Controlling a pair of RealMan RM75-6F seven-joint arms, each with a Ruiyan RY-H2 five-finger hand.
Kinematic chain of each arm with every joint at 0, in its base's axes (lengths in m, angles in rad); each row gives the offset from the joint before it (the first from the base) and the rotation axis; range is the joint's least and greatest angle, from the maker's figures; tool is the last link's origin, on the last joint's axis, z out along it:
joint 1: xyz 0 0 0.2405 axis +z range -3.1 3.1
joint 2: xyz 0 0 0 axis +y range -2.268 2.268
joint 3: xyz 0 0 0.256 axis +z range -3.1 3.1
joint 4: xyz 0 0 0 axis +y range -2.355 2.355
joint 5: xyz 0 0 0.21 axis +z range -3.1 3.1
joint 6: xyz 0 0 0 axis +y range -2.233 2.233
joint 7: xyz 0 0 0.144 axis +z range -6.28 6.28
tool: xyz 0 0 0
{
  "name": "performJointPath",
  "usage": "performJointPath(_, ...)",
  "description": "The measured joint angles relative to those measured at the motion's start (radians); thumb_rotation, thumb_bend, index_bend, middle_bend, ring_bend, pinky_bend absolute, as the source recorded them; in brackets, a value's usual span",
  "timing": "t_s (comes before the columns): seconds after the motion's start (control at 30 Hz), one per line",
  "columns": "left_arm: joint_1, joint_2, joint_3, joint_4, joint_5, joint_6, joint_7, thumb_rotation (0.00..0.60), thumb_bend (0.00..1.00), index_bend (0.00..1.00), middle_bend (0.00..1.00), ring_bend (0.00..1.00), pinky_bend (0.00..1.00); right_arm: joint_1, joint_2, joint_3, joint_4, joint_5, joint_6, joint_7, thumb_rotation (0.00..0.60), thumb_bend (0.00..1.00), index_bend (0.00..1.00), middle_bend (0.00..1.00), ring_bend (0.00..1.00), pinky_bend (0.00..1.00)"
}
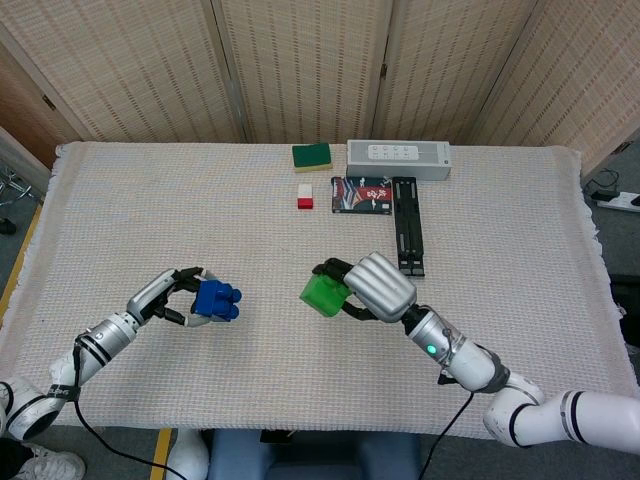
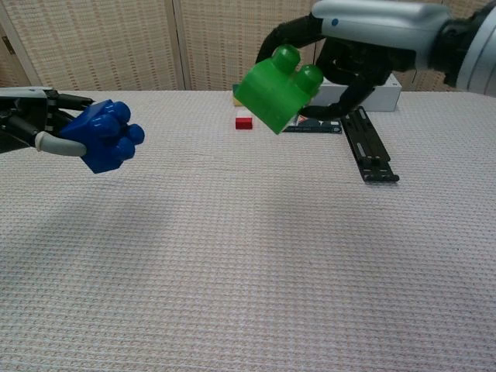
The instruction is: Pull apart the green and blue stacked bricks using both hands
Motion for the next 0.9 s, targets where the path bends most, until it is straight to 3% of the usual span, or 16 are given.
performJointPath(0.2,0.045,-0.01,-0.023,-0.001,-0.085,0.017,0.405,0.6,0.4,0.87,0.77,0.41,0.27,-0.069,0.025,-0.072,0.072,-0.043,0.028,-0.016,0.6,0.41,0.95,0.83,0.82,0.98)
performJointPath(0.47,0.117,-0.093,-0.064,0.062,-0.19,0.097,1.035,0.6,0.4,0.87,0.77,0.4,0.26,-0.121,-0.038,-0.097,0.157,-0.02,0.034,-0.108,0.6,0.41,0.95,0.83,0.82,0.98)
performJointPath(0.63,0.165,-0.162,-0.102,0.134,-0.236,0.141,1.223,0.6,0.4,0.86,0.77,0.39,0.25,-0.128,-0.065,-0.09,0.178,0.018,0.002,-0.127,0.6,0.41,0.93,0.8,0.79,0.97)
performJointPath(0.67,0.172,-0.168,-0.111,0.141,-0.239,0.146,1.232,0.6,0.4,0.84,0.76,0.38,0.24,-0.128,-0.066,-0.088,0.178,0.024,-0.004,-0.128,0.6,0.41,0.9,0.77,0.77,0.96)
performJointPath(0.73,0.18,-0.17,-0.122,0.138,-0.24,0.151,1.224,0.6,0.39,0.73,0.68,0.31,0.16,-0.126,-0.062,-0.087,0.175,0.039,-0.027,-0.13,0.6,0.41,0.72,0.64,0.7,0.89)
performJointPath(0.8,0.188,-0.166,-0.136,0.125,-0.244,0.151,1.202,0.6,0.32,0.53,0.54,0.22,0.1,-0.122,-0.053,-0.086,0.17,0.058,-0.059,-0.128,0.6,0.41,0.49,0.5,0.63,0.81)
performJointPath(0.9,0.196,-0.162,-0.15,0.109,-0.253,0.153,1.204,0.6,0.22,0.36,0.4,0.16,0.1,-0.118,-0.037,-0.078,0.16,0.092,-0.09,-0.134,0.6,0.41,0.29,0.38,0.53,0.75)
